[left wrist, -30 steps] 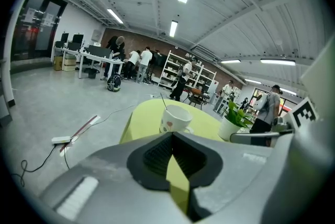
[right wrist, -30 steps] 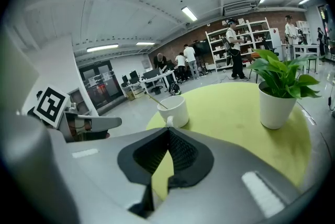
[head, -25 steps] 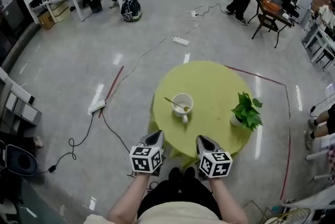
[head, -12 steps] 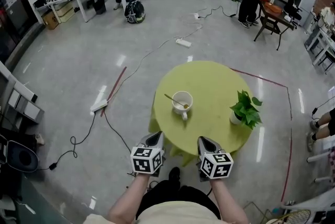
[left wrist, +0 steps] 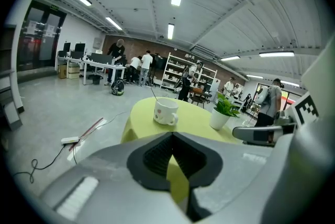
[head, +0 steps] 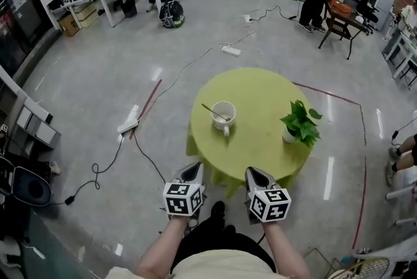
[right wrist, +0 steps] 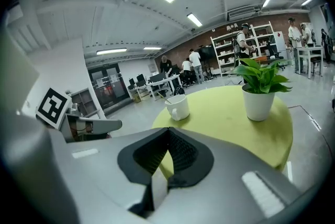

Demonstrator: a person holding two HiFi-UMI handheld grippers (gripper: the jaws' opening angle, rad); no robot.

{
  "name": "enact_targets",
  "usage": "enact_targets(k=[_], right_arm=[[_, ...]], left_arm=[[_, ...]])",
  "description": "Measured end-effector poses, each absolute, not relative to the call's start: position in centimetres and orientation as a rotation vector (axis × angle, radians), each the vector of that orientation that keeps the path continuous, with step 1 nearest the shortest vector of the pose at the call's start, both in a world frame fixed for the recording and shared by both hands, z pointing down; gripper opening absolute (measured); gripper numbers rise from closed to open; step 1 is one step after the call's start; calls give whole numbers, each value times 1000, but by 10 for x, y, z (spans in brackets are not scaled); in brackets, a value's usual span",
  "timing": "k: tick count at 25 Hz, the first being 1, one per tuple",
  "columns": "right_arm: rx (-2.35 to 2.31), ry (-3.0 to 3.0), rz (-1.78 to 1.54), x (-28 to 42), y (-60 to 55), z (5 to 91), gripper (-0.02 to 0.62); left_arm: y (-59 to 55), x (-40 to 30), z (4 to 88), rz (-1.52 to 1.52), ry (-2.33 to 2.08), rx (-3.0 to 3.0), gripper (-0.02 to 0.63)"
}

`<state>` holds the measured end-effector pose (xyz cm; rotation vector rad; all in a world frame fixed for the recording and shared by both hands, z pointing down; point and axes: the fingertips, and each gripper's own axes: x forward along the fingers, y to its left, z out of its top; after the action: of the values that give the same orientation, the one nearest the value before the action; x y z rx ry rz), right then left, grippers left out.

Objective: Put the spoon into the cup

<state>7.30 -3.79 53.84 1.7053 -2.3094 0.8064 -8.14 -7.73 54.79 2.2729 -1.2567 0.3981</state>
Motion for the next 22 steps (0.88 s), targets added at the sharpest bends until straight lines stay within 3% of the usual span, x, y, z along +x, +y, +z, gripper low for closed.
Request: enact_targets(k=[22], right_arm=[[1724,-2387,758,73,75,524,-2]], left_arm=[[31,-82,534,403,-1313,2295,2]])
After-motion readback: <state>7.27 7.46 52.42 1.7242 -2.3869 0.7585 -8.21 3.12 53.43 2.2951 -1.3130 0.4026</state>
